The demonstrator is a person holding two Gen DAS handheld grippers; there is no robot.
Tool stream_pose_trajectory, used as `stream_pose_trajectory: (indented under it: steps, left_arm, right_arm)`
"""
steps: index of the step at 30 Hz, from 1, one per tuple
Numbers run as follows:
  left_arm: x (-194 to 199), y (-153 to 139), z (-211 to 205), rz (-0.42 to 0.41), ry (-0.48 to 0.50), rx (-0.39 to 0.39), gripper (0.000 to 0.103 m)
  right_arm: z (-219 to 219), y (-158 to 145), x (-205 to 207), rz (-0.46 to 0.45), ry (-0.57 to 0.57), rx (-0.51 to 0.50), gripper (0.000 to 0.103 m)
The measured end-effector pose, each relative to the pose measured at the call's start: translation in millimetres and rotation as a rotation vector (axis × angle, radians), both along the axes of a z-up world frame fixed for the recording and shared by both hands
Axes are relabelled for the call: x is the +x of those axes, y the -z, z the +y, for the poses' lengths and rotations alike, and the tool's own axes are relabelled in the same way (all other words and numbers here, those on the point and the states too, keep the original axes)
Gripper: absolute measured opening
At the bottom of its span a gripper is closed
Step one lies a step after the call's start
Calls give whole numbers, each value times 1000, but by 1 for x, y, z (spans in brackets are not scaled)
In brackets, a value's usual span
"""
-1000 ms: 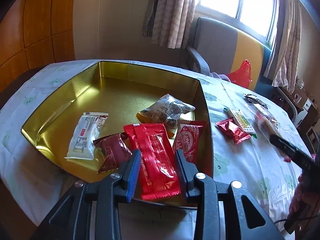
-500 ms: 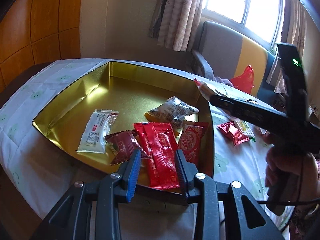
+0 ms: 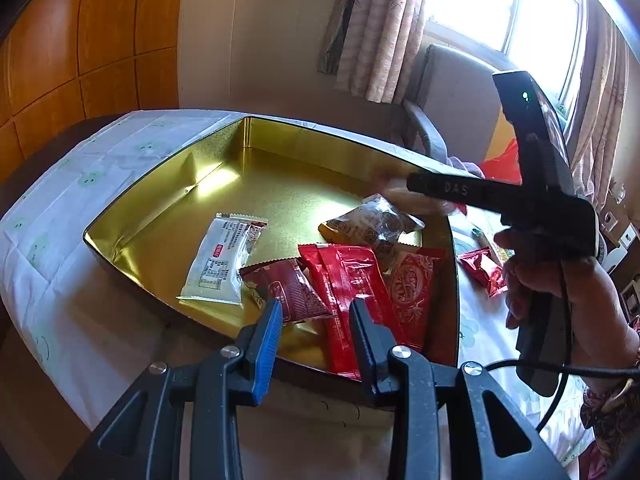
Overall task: Organize snacks
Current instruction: 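Lower the peanut bar into the tin and open the right gripper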
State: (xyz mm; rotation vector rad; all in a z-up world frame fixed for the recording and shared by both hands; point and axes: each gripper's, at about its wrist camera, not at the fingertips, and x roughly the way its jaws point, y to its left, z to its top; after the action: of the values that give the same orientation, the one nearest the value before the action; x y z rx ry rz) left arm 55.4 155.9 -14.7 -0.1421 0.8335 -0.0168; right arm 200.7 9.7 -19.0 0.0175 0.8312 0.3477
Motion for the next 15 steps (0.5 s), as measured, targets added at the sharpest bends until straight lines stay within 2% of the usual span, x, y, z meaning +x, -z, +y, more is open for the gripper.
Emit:
stream_pose_trajectory:
  steps: [4, 15]
  left_arm:
    - [0, 0, -2, 0, 2, 4, 35]
    - [-4, -5, -14, -12, 21, 30, 35]
  right_arm:
    - [-11, -8, -11, -30, 16, 68, 50]
    - [-48, -19, -59, -62, 34, 127, 56]
